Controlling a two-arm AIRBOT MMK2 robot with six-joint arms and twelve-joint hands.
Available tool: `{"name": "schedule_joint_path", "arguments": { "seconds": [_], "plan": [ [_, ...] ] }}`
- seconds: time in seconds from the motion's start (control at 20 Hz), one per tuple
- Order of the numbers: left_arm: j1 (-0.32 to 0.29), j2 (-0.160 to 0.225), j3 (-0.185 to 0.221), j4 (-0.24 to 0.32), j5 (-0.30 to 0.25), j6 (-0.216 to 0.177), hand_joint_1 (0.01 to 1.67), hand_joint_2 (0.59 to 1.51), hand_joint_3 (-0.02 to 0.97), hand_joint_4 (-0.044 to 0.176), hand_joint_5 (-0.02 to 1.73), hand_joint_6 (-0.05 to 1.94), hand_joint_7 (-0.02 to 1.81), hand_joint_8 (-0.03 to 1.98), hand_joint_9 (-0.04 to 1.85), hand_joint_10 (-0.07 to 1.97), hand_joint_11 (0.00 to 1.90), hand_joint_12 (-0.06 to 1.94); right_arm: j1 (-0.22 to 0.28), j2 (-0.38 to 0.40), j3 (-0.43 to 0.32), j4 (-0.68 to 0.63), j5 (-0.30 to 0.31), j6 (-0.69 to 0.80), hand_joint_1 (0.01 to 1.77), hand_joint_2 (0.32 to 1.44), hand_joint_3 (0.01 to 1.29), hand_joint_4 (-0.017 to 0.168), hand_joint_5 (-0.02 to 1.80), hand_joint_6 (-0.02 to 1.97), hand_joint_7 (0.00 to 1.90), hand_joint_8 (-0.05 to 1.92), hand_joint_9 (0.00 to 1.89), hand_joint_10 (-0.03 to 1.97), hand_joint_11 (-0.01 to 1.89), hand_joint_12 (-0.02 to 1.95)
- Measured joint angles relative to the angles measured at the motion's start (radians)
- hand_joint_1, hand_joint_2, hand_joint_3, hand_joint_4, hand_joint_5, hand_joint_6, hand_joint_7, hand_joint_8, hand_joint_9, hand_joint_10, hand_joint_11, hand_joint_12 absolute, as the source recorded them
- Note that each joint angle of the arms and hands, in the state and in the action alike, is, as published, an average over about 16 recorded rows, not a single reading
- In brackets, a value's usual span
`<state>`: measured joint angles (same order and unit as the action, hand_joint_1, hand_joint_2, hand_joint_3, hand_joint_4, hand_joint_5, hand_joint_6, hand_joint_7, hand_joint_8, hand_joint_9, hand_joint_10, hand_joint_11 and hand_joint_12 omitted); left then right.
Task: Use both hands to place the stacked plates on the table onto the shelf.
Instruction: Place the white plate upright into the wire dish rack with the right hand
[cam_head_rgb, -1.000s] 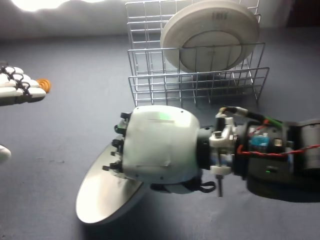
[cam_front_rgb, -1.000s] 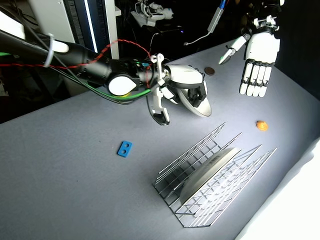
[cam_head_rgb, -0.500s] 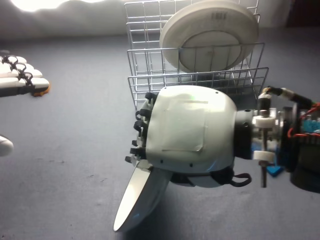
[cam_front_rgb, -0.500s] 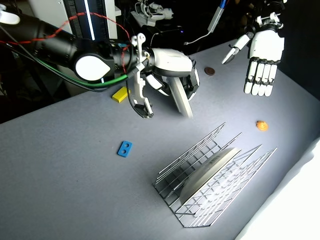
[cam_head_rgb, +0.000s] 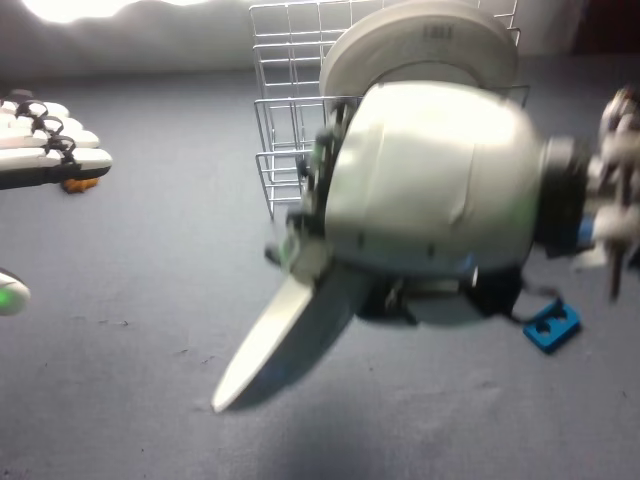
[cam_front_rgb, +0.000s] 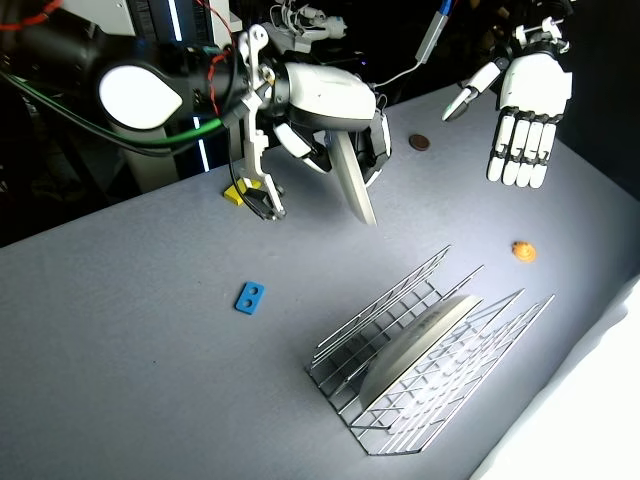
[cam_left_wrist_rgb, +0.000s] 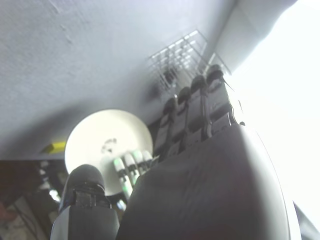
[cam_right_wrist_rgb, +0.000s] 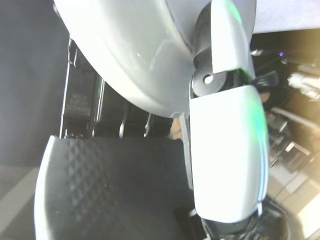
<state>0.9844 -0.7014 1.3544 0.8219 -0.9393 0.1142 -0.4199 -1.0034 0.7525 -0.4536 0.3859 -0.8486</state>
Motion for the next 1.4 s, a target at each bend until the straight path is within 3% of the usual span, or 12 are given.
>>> {"name": "schedule_joint_path", "arguments": {
  "seconds": [0.25,0.65,1.05,1.4],
  "plan": [
    [-0.025,0.009,0.000,0.040,-0.038,-0.003,0.02,1.100,0.020,0.005,0.02,0.00,0.02,0.00,0.02,0.01,0.02,0.01,0.105,0.057,0.000,-0.105,-0.054,0.314,1.22,0.96,0.01,0.019,1.10,0.72,1.24,0.54,1.37,0.01,0.98,0.92],
    [-0.058,0.020,0.010,0.120,-0.098,-0.003,0.02,1.102,0.021,0.007,0.02,0.00,0.02,0.00,0.02,0.01,0.02,0.01,0.249,0.094,0.065,-0.215,-0.198,0.769,1.22,0.96,0.01,0.019,1.10,0.71,1.22,0.57,1.38,0.01,0.98,0.93],
    [-0.104,0.022,0.021,0.233,-0.232,-0.004,0.02,1.103,0.021,0.007,0.02,0.00,0.02,0.00,0.02,0.01,0.01,0.01,0.314,0.089,0.162,-0.208,-0.322,0.944,1.22,0.96,0.01,0.019,1.10,0.69,1.22,0.55,1.39,0.01,0.98,0.93],
    [-0.152,0.022,0.026,0.377,-0.388,-0.006,0.02,1.104,0.020,0.007,0.02,0.00,0.02,0.00,0.02,0.01,0.02,0.01,0.319,0.048,0.244,-0.197,-0.359,0.975,1.22,0.96,0.01,0.019,1.11,0.67,1.23,0.54,1.40,0.01,0.98,0.93]
  ]
}}
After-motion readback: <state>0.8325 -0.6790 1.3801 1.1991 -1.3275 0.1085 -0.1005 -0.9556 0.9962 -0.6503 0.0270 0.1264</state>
